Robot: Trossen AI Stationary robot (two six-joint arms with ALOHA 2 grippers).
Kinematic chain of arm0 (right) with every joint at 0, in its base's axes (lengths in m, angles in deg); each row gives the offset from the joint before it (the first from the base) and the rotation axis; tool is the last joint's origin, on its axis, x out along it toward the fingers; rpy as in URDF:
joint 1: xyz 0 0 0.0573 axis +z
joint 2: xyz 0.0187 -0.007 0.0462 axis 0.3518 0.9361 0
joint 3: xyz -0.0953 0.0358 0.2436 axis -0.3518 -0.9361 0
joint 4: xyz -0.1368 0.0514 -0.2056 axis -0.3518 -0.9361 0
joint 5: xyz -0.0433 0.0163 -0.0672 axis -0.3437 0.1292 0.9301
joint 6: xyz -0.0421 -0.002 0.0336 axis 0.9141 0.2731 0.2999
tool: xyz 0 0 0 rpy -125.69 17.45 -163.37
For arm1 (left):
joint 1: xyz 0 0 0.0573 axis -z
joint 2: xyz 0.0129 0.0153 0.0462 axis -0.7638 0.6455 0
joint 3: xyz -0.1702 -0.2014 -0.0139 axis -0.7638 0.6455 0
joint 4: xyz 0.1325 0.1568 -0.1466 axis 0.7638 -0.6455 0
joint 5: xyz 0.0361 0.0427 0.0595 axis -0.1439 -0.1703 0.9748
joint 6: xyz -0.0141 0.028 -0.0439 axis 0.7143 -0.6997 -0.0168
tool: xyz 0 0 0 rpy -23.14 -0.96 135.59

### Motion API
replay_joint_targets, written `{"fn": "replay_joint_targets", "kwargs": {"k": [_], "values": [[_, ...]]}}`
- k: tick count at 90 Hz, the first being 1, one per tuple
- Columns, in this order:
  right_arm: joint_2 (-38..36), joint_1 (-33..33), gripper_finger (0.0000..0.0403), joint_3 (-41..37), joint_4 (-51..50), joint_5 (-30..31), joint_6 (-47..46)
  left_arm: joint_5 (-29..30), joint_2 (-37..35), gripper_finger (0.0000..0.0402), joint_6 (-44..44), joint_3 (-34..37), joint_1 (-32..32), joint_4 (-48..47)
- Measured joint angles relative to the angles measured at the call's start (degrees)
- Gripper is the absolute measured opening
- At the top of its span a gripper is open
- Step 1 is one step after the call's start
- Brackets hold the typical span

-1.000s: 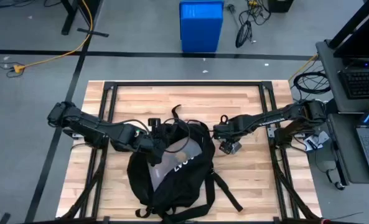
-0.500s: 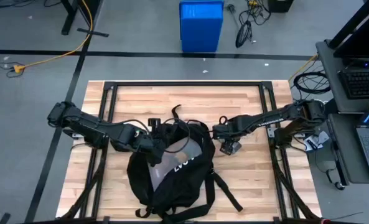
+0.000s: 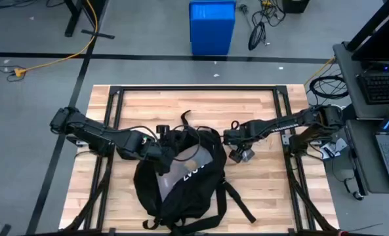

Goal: Unpack backpack
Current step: Put the charger cable into the black backpack

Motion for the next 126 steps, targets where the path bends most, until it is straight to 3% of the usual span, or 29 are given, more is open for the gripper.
{"fn": "replay_joint_targets", "kwargs": {"k": [54,83,126], "values": [[10.2,-5.3,0.0393,0.3,2.1,-3.0,8.5,-1.4,0.0,0.0000,0.0,0.0,0.0,-0.6],[9.9,-4.8,0.0344,0.3,0.5,-3.0,5.2,-1.4,0.0,0.0000,-0.3,0.0,0.0,-0.6],[9.7,-4.8,0.0336,0.1,1.0,-3.0,5.5,-2.5,0.0,0.0000,-0.4,0.0,0.0,-0.6]]}}
